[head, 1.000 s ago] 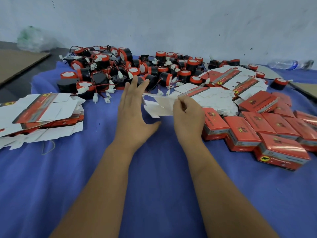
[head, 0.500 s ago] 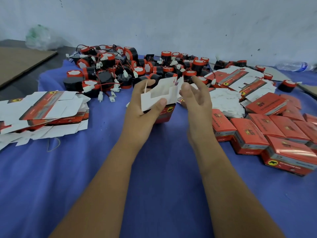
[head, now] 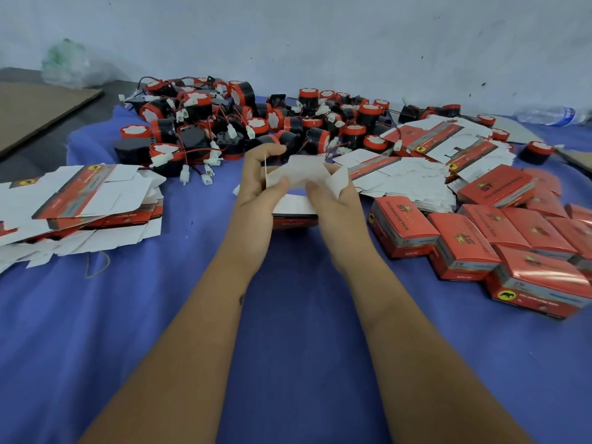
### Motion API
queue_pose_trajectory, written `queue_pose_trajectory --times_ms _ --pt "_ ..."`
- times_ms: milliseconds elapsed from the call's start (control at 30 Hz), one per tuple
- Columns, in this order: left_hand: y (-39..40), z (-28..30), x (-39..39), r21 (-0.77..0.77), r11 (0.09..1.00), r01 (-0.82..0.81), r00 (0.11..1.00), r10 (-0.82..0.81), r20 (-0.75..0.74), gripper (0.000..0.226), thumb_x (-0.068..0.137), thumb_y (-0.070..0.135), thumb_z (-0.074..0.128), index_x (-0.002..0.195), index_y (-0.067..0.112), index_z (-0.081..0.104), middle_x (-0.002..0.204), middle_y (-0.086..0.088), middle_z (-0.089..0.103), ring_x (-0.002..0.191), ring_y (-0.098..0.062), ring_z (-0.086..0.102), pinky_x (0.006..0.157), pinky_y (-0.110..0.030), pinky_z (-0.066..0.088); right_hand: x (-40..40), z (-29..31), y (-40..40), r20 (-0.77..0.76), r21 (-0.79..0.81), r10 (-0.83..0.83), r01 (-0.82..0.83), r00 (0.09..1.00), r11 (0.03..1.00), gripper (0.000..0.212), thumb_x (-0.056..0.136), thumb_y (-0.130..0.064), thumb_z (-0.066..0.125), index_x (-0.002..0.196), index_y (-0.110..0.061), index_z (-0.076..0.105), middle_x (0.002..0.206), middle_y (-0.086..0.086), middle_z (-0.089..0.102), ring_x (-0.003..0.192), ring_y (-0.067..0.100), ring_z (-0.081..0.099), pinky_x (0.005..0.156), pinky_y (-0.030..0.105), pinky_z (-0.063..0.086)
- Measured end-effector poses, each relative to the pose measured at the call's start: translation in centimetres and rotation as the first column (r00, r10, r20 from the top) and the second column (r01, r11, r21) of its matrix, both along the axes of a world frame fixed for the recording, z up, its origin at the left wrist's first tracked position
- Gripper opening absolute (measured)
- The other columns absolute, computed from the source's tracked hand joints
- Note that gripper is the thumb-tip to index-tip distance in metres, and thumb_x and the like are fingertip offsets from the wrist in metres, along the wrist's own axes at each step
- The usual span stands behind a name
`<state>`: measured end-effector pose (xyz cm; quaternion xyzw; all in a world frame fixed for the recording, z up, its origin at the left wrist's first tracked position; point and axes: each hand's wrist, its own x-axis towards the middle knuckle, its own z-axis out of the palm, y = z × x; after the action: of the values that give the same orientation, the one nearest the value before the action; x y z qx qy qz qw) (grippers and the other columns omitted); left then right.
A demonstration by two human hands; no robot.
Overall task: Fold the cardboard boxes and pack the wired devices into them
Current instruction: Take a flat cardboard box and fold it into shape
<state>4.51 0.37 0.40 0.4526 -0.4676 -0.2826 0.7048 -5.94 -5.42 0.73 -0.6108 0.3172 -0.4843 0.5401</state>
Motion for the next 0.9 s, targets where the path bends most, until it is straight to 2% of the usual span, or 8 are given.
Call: queue_pose_trajectory --times_ms 67,167,333,433,600,700,767,900 --pt "0.0 0.2 -0.3 0.004 0.998 0.06 0.997 -0.06 -0.049 0.031 0.1 0.034 0.04 0.124 0.043 0.058 0.13 -0.002 0.063 0.123 -0.028 0.058 0.106 -0.054 0.044 0.0 0.1 0.1 -0.01 -0.009 -0.006 0.006 1.0 1.0 0.027 0.097 -0.006 0.049 0.111 -0.027 0.057 0.117 0.001 0.066 0.107 0.015 0.062 0.086 0.025 0.053" --pt "0.0 0.2 -0.3 0.015 0.995 0.099 0.992 -0.098 -0.079 0.041 0.106 0.043 0.026 0.135 0.041 0.054 0.135 -0.001 0.062 0.126 -0.021 0.058 0.103 -0.041 0.048 0.0 0.2 0.1 0.007 0.001 -0.029 0.029 1.0 1.0 0.031 0.096 -0.004 0.048 0.104 -0.032 0.057 0.114 -0.001 0.067 0.107 0.014 0.062 0.086 0.026 0.053" --pt "0.3 -0.2 -0.5 0.029 0.999 0.024 0.976 -0.03 0.215 0.04 0.107 0.03 0.03 0.147 0.035 0.033 0.158 0.013 0.032 0.145 0.0 0.028 0.122 -0.031 0.023 0.2 0.3 0.4 -0.05 -0.053 -0.063 0.061 0.997 0.997 0.025 0.098 -0.009 0.048 0.106 -0.031 0.056 0.116 0.0 0.064 0.108 0.017 0.061 0.089 0.034 0.054" --pt "0.4 0.0 -0.8 0.031 0.999 -0.011 0.978 0.004 0.209 0.041 0.107 0.031 0.031 0.148 0.027 0.033 0.158 0.005 0.033 0.146 -0.01 0.03 0.121 -0.041 0.026 0.3 0.3 0.5 -0.017 -0.021 -0.076 0.076 0.997 0.997 0.018 0.099 -0.013 0.049 0.107 -0.026 0.058 0.115 0.004 0.065 0.108 0.02 0.061 0.092 0.043 0.053" --pt "0.5 0.3 -0.9 0.017 1.0 -0.015 0.983 0.012 0.181 0.04 0.099 0.034 0.036 0.139 0.037 0.04 0.153 0.003 0.041 0.143 -0.015 0.037 0.118 -0.045 0.031 0.5 0.4 0.8 0.045 0.046 -0.076 0.074 0.996 0.996 0.016 0.1 -0.013 0.05 0.11 -0.019 0.06 0.113 0.005 0.067 0.106 0.022 0.063 0.09 0.039 0.054" --pt "0.1 0.1 -0.7 0.025 0.999 -0.035 0.979 0.029 0.2 0.042 0.099 0.016 0.039 0.13 0.044 0.043 0.135 0.019 0.053 0.127 -0.002 0.05 0.109 -0.031 0.042 0.4 0.4 0.6 0.061 0.058 -0.048 0.044 0.997 0.997 0.016 0.099 -0.013 0.05 0.108 -0.021 0.06 0.114 0.004 0.066 0.102 0.017 0.064 0.082 0.029 0.055" --pt "-0.1 -0.1 -0.6 0.038 0.997 -0.071 0.984 0.064 0.166 0.045 0.098 0.008 0.039 0.119 0.046 0.05 0.112 0.029 0.062 0.105 0.006 0.058 0.089 -0.016 0.048 0.4 0.4 0.5 0.104 0.085 0.024 -0.033 0.994 0.996 0.016 0.098 -0.02 0.051 0.099 -0.027 0.066 0.109 0.0 0.069 0.095 0.011 0.065 0.073 0.023 0.054" --pt "-0.6 -0.2 -0.3 0.056 0.991 -0.122 0.992 0.123 -0.02 0.044 0.099 0.007 0.041 0.111 0.046 0.056 0.109 0.021 0.066 0.098 0.0 0.063 0.075 -0.018 0.051 0.1 0.9 0.1 0.396 0.111 0.176 -0.237 0.902 0.965 0.038 0.103 -0.028 0.038 0.101 -0.023 0.075 0.109 0.002 0.073 0.098 0.013 0.068 0.08 0.024 0.055"
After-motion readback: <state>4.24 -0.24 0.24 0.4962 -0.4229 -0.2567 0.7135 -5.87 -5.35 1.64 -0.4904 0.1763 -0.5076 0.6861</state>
